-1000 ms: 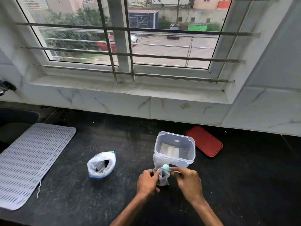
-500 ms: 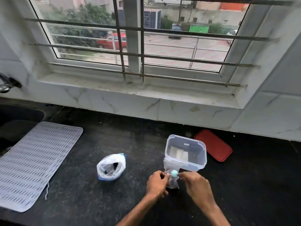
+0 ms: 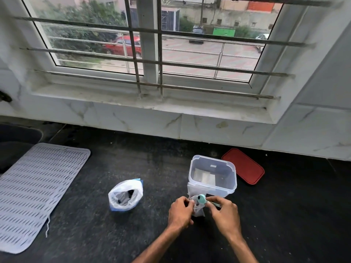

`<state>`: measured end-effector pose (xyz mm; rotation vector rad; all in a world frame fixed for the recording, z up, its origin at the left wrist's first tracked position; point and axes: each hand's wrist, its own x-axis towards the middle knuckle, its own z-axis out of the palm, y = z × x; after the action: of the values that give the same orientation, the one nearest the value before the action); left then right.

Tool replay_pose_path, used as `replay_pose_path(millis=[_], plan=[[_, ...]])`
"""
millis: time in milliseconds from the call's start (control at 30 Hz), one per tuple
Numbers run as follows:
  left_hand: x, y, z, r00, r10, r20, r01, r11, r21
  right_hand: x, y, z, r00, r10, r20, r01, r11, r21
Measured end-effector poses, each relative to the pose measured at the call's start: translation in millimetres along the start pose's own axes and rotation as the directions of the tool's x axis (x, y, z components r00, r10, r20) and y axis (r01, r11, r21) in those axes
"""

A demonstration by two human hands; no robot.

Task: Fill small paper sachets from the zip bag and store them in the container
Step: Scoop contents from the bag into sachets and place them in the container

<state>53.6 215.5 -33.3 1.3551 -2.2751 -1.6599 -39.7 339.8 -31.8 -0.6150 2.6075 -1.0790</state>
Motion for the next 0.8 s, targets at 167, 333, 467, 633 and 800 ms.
replay_pose_path(millis=[167, 333, 467, 633, 800], plan=[[-2, 1, 0, 1.000, -0.004, -0.016, 0.004, 1.000, -0.019, -2, 4, 1, 0.999, -0.034, 0.009, 0.035, 0.997, -0.066], [2, -4, 1, 0.971, 0.206, -0.118, -0.172, 0.953, 0.249, -8, 1, 5, 0.995, -0.098, 0.033, 0.101, 0.990, -0.098], [5, -3, 0, 0.944, 0.298, -0.142, -0.237, 0.910, 0.340, -10, -3, 2, 0.992, -0.122, 0.017, 0.123, 0.980, -0.154], [6, 0, 2, 0.932, 0.325, -0.160, -0.248, 0.894, 0.372, -12, -5, 4, 0.988, -0.157, -0.002, 0.153, 0.966, -0.208], [3, 2, 7, 0.940, 0.316, -0.133, -0.250, 0.898, 0.363, -16, -7, 6, 0.985, -0.165, -0.057, 0.147, 0.958, -0.245]])
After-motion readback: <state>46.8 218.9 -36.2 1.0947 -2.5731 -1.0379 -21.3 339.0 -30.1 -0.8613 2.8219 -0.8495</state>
